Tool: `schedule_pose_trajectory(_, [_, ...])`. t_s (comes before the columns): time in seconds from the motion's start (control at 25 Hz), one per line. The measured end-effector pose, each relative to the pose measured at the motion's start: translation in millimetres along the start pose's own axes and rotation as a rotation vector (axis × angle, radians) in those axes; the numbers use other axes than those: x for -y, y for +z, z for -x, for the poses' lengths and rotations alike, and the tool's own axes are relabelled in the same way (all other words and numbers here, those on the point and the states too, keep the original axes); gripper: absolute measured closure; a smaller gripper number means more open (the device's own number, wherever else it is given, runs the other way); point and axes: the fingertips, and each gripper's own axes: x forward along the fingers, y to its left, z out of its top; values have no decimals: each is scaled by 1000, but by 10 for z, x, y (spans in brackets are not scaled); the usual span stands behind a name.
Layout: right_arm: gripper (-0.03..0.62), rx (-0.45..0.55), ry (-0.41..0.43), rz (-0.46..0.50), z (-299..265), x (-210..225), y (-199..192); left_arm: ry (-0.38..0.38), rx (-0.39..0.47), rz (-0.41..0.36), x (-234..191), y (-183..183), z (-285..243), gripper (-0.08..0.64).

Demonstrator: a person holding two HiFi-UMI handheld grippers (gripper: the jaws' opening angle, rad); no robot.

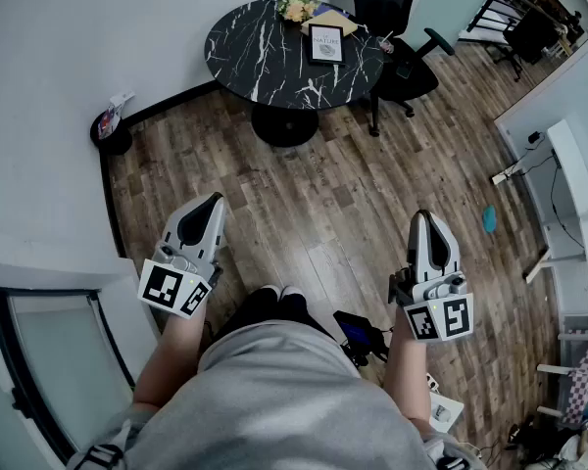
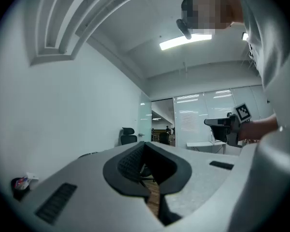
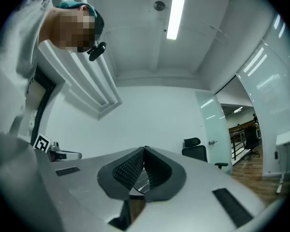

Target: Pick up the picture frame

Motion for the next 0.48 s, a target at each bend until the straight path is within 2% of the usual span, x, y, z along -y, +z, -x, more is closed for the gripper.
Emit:
schedule_pose_trajectory(0.12, [568, 4, 11, -37, -18, -1, -2, 1, -1, -2, -11, -10, -11, 554])
schedule_pose_trajectory(0.48, [568, -4, 12, -11, -13, 92, -21, 3, 0, -12, 42, 3, -99, 554])
